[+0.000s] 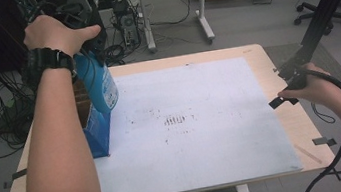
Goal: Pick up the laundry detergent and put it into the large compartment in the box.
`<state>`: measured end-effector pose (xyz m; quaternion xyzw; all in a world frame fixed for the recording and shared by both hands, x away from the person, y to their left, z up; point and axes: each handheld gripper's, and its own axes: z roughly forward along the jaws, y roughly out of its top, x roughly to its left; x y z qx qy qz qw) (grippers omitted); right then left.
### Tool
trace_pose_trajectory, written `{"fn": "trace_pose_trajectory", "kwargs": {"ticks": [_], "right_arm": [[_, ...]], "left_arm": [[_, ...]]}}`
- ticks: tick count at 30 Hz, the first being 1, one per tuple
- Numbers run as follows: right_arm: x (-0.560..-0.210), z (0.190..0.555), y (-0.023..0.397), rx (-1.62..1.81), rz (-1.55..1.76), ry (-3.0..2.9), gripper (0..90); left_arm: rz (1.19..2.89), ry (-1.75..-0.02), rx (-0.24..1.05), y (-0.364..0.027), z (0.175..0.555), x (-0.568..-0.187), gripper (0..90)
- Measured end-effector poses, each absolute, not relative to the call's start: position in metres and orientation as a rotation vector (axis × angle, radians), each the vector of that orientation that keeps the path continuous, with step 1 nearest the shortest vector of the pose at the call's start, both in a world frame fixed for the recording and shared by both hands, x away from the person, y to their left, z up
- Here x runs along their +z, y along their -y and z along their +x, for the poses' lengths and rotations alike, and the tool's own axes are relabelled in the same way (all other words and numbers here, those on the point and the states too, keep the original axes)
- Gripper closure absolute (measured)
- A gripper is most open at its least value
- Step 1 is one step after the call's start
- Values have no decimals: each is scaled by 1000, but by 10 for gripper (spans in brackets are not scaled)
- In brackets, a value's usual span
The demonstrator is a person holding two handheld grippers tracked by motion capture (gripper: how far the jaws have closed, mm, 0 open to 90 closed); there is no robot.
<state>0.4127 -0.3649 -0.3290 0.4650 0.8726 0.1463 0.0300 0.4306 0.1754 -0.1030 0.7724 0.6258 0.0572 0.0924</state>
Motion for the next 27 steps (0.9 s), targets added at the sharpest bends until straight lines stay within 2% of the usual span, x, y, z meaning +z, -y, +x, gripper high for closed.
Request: {"fn": "trace_pose_trajectory", "kwargs": {"ticks": [27], "right_arm": [[-329,415,369,439,1455,-2680,210]], "left_arm": [[2169,-2009,254,-228,424,-95,374]]}}
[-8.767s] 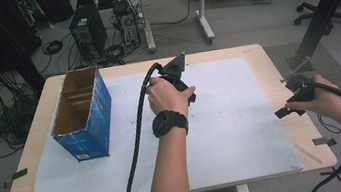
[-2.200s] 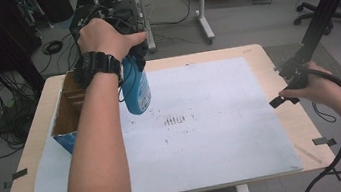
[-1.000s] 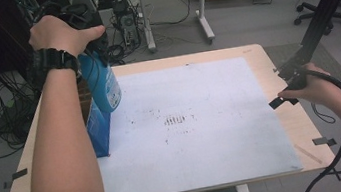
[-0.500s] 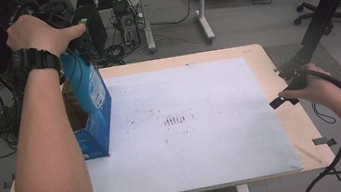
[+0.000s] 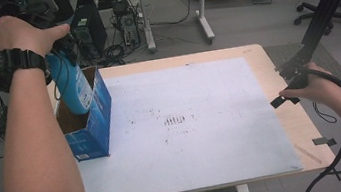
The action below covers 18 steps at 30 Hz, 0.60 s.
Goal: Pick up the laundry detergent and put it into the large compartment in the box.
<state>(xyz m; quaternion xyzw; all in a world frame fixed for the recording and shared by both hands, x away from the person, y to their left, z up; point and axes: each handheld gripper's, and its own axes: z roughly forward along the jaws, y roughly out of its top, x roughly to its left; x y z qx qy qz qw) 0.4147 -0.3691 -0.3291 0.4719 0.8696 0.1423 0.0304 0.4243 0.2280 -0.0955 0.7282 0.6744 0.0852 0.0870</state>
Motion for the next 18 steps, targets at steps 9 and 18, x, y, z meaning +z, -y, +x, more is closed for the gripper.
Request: {"fn": "trace_pose_trajectory", "kwargs": {"ticks": [9,18], "right_arm": [[-329,415,369,430,1460,-2681,210],[-328,415,370,425,1464,-2677,210]], "left_arm": [[2108,-2041,295,-244,421,-94,374],[2120,-2071,311,-251,420,-97,374]]}}
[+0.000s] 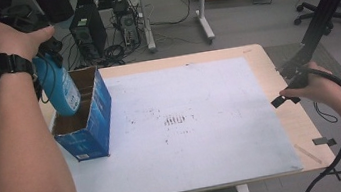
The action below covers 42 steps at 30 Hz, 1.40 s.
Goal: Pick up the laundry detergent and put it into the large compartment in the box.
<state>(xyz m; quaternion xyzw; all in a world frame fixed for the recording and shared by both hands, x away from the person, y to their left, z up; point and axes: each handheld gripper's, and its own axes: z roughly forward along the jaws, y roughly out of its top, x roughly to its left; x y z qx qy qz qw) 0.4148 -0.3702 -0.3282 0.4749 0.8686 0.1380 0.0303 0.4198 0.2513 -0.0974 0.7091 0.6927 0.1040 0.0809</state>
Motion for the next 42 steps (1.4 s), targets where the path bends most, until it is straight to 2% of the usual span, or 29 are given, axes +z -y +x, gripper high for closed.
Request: {"fn": "trace_pose_trajectory", "kwargs": {"ticks": [42], "right_arm": [[-334,414,370,404,1466,-2687,209]], "left_arm": [[2151,-2099,265,-257,426,-145,373]]}}
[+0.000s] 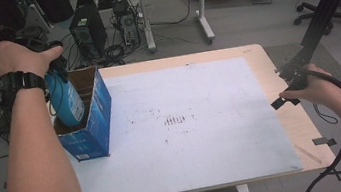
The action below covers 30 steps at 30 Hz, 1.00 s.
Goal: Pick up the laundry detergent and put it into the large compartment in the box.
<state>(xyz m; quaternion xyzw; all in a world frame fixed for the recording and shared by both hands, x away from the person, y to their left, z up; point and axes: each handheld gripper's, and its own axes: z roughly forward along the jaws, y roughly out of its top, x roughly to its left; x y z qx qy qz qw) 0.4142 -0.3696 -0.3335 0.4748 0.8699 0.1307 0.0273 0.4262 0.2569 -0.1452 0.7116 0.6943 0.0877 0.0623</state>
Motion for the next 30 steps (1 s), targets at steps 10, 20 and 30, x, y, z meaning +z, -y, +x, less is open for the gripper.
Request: {"fn": "trace_pose_trajectory", "kwargs": {"ticks": [10,20,30], "right_arm": [[-334,415,368,393,1464,-2689,210],[-335,415,365,391,1460,-2694,209],[-336,415,364,386,1460,-2695,209]], "left_arm": [[2159,-2095,251,-258,427,-158,373],[2172,-2097,229,-259,428,-167,373],[2190,-2099,212,-258,430,-176,374]]}}
